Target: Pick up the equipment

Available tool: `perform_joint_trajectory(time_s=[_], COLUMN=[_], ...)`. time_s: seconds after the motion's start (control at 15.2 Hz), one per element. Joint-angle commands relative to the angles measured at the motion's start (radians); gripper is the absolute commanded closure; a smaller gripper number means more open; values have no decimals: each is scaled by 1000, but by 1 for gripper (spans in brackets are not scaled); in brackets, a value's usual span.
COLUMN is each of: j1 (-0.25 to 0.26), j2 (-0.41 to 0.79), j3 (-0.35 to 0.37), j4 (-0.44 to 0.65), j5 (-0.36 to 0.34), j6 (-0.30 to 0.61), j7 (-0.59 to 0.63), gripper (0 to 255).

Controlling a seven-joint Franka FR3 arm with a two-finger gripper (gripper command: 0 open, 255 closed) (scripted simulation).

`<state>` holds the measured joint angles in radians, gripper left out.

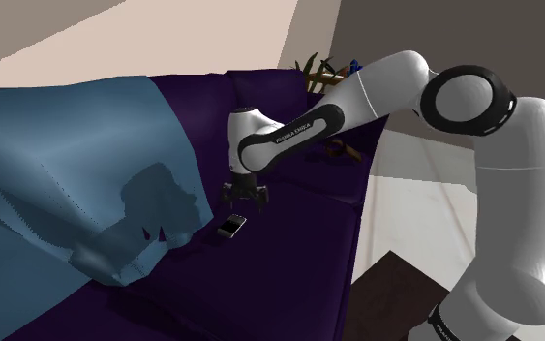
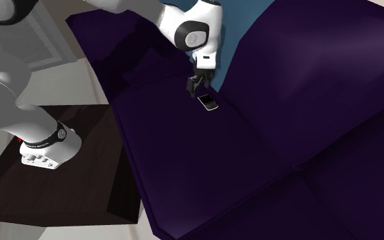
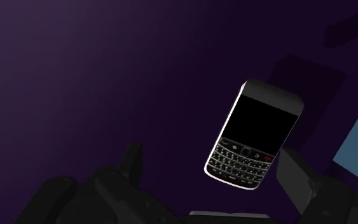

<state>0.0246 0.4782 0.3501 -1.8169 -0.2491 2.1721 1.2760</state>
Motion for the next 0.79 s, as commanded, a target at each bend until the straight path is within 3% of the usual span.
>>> perform_joint_trajectory(time_s=[0.0,0.2,0.73], j1=[23,52,64], j2=[80,202,273], j3=[-23,-57,-74], j4=[77,214,223], j5=[-15,-24,-44], j6=[2,-12,50], j7=[56,119,134], gripper=[0,0,0])
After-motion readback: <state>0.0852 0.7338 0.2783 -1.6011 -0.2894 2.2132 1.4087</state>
